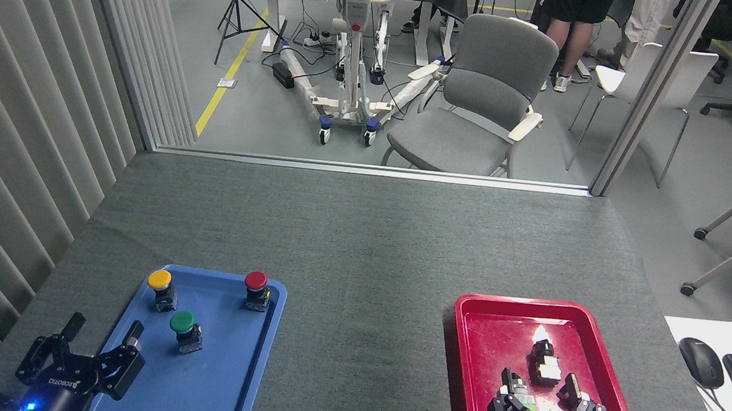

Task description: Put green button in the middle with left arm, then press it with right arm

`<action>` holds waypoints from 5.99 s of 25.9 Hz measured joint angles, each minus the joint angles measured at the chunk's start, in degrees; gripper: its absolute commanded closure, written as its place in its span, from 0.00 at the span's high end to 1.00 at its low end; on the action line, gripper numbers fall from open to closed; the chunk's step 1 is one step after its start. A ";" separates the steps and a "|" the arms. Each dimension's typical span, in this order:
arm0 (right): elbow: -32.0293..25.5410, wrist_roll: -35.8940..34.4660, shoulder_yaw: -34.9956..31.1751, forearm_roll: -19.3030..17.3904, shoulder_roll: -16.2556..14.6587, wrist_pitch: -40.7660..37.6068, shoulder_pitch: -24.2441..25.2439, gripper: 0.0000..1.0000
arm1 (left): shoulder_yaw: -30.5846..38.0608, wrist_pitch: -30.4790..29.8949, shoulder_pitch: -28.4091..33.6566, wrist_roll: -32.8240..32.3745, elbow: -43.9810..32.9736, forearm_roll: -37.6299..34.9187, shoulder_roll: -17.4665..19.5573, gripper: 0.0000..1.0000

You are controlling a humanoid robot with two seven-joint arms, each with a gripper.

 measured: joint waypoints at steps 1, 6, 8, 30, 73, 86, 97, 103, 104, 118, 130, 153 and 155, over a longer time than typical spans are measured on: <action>-0.01 -0.08 0.01 0.00 0.01 0.00 -0.04 1.00 | 0.05 0.00 0.25 0.00 -0.10 0.00 -0.05 1.00; -0.02 0.33 0.04 -0.04 0.57 0.04 -0.14 1.00 | 2.18 -0.07 1.72 -1.06 -2.04 0.43 -0.07 1.00; -0.01 0.43 0.04 -0.04 0.77 0.04 -0.15 1.00 | 3.45 -1.36 2.17 -1.61 -2.71 0.48 -0.06 1.00; 0.15 0.67 0.51 0.09 1.21 0.06 -1.25 1.00 | 7.80 -2.75 2.65 -2.58 -2.18 0.56 -1.48 0.99; -0.22 0.12 0.56 3.79 2.98 2.41 -0.76 1.00 | 2.54 -0.63 1.91 -4.05 -1.40 -2.08 -5.03 0.99; -0.02 0.23 0.48 4.81 3.21 3.74 -0.95 1.00 | -6.90 8.64 -3.70 -4.11 5.66 -12.35 -13.06 0.99; -0.12 -0.60 1.52 4.41 2.11 4.91 -0.25 1.00 | -7.04 11.89 -10.80 -3.08 18.55 -12.56 -13.09 0.99; -0.12 -2.04 1.80 4.34 2.05 5.05 0.42 1.00 | -7.05 15.33 -12.34 -1.83 20.44 -12.49 -12.92 0.99; -0.12 -2.15 1.85 4.33 2.06 5.05 0.53 1.00 | -7.04 16.02 -12.64 -1.69 20.81 -12.46 -12.88 0.96; -0.20 -2.95 2.46 4.33 1.58 4.94 1.25 1.00 | -7.04 16.89 -15.53 -1.31 25.28 -12.50 -11.97 0.00; -0.25 -3.61 3.64 4.28 1.90 5.10 1.50 1.00 | -18.08 3.35 -14.90 -0.01 13.58 -12.88 -12.66 0.00; 0.27 -3.55 3.60 4.30 2.68 4.53 1.40 0.76 | -33.33 11.96 -22.80 0.11 33.24 -12.46 -24.33 1.00; 0.30 -3.55 3.82 4.29 2.95 4.52 1.38 0.64 | -33.42 12.04 -22.71 0.20 32.89 -12.44 -24.33 1.00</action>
